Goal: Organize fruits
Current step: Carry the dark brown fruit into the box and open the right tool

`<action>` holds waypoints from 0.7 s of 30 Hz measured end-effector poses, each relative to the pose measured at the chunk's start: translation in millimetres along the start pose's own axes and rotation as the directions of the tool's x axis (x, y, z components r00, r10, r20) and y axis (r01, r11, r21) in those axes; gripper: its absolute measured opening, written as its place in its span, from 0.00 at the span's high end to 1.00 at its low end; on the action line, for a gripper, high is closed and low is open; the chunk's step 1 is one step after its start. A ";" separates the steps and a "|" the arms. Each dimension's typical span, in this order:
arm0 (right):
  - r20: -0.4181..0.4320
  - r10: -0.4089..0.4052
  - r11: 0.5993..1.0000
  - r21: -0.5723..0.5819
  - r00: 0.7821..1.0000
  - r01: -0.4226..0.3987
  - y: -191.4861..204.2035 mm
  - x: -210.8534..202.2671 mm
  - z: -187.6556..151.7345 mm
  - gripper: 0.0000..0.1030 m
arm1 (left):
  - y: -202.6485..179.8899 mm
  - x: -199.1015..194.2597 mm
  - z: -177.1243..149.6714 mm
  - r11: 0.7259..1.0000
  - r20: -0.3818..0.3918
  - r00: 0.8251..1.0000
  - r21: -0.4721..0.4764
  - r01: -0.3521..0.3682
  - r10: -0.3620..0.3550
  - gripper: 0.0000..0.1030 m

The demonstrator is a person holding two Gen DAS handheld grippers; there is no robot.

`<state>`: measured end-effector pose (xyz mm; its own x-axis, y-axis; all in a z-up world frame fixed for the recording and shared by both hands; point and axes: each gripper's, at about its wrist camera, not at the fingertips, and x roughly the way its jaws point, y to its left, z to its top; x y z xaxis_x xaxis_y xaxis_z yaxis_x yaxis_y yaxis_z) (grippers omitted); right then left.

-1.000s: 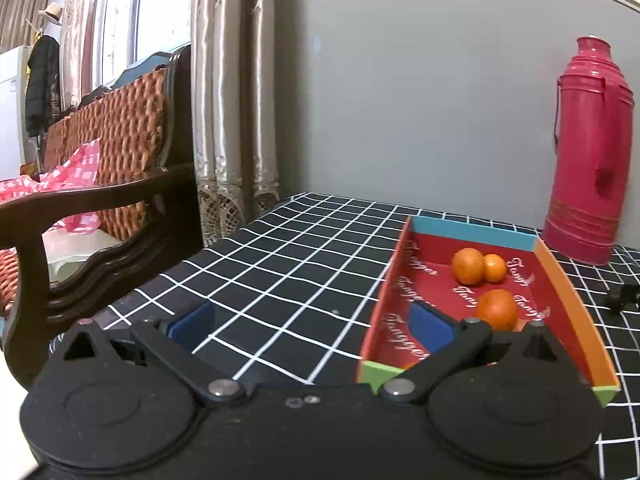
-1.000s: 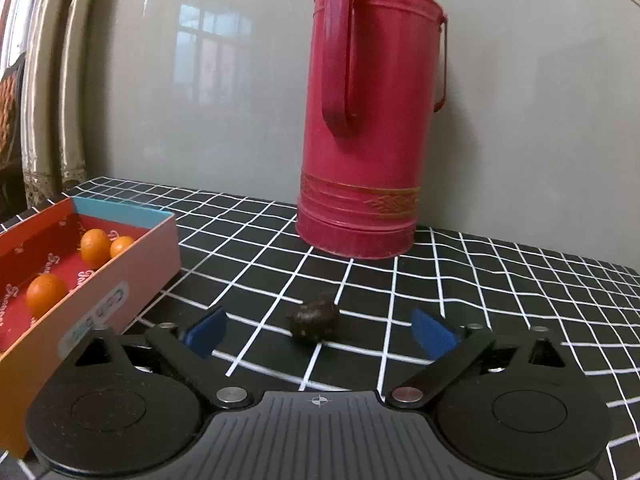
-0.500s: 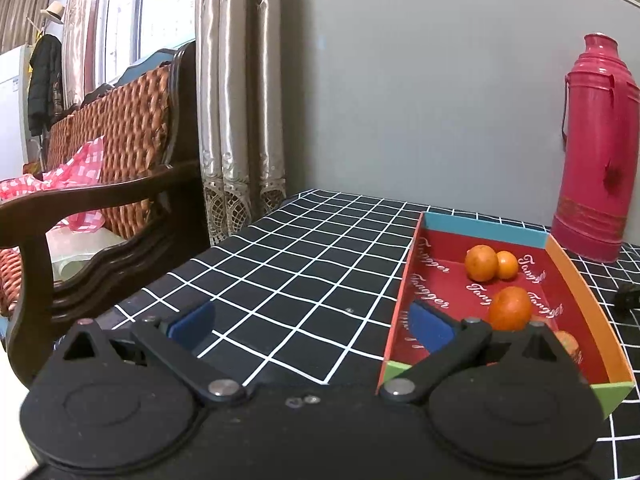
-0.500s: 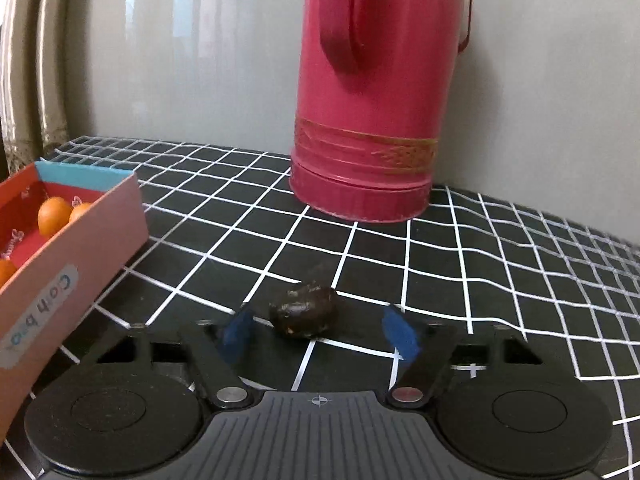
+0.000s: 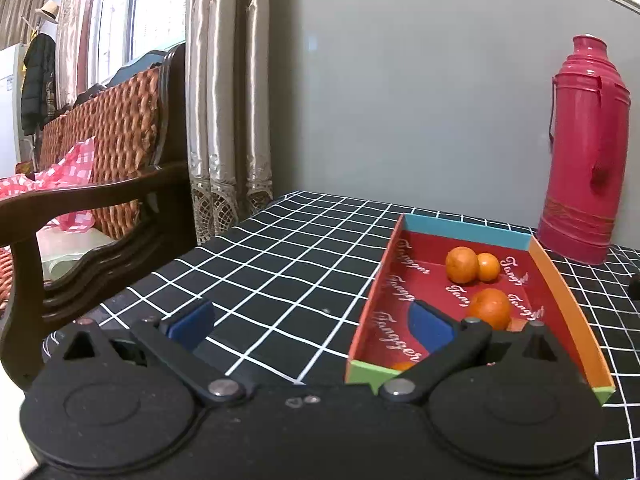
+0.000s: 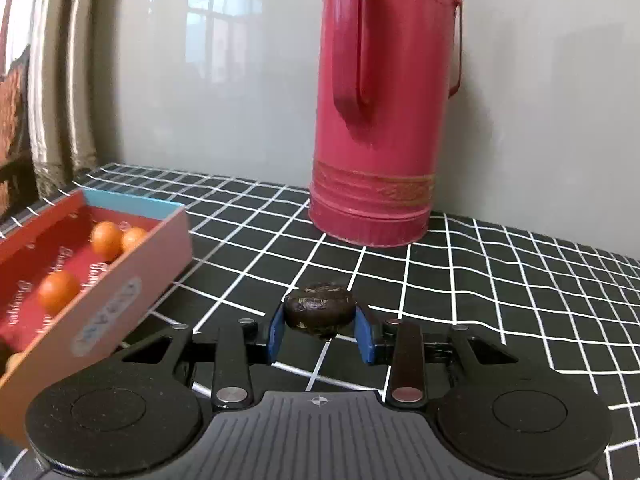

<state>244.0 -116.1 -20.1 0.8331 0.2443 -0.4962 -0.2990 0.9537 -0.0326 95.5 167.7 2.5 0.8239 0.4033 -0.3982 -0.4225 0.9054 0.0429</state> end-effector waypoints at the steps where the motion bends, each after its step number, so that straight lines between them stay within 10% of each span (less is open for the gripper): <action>1: 0.010 0.001 1.000 0.001 1.000 -0.001 0.4 -7.3 -0.3 0.64 | -0.8 -0.8 -0.8 1.000 0.001 1.000 0.004 -0.002 0.002 0.06; 21: 0.090 0.297 0.953 -0.083 0.951 -0.290 133.6 -52.6 -0.6 0.64 | 24.7 -12.5 -9.9 0.999 0.013 0.999 -0.002 -0.033 0.033 0.06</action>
<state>160.0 -1.6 1.1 0.7450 0.5313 -0.4034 -0.5656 0.8237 0.0404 71.0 183.8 -0.5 0.8144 0.4344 -0.3847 -0.4498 0.8915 0.0544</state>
